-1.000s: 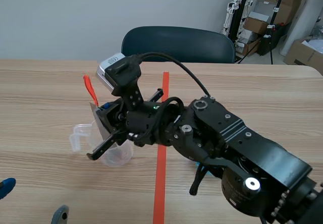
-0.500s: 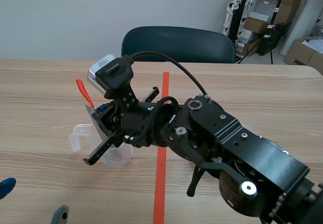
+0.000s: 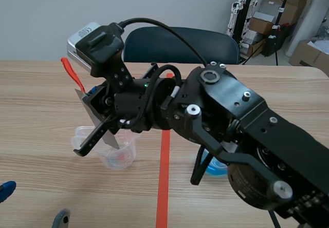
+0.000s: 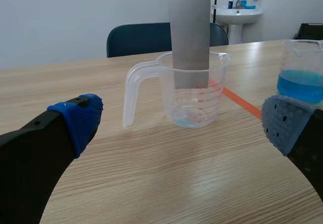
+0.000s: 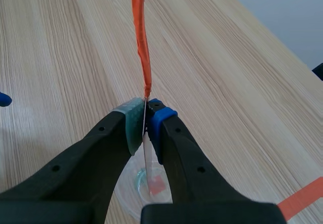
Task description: Do the redox reaction experiment. lift the metal plate out of the left beaker
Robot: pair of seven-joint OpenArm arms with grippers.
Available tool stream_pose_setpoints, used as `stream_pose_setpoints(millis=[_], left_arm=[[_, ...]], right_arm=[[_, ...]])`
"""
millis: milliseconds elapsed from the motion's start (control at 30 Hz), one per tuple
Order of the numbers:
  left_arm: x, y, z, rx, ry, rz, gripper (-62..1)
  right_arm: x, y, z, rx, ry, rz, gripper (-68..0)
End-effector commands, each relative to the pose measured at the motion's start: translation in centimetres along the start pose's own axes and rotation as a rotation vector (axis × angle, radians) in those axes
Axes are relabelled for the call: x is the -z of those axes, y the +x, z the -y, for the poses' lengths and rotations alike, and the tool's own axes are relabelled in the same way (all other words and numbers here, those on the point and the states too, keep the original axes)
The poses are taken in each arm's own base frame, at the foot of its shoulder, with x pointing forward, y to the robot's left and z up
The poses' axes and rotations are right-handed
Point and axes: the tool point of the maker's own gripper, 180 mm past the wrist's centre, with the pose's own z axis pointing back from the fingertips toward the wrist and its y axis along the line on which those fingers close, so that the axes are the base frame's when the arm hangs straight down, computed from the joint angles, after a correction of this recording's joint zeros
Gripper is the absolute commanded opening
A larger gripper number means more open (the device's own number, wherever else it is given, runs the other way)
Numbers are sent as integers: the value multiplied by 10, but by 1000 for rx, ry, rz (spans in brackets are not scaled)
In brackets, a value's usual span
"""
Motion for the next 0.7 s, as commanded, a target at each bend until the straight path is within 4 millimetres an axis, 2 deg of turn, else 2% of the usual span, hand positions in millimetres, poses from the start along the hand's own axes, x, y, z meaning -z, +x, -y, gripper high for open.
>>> stream_pose_setpoints(millis=[0, 167, 367, 467, 667], left_arm=[[0, 10, -4, 10, 2, 49, 14], [0, 10, -4, 10, 2, 49, 14], [0, 10, -4, 10, 1, 49, 14], [0, 10, -4, 10, 1, 49, 14], [0, 10, -4, 10, 2, 49, 14]], right_arm=[[-2, 14, 5, -17, -5, 36, -669], [-6, 20, 5, 37, 19, 25, -669], [-7, 39, 19, 88, 41, 35, -669], [-10, 50, 28, 82, 30, 55, -669], [-15, 66, 33, 41, 23, 50, -669]])
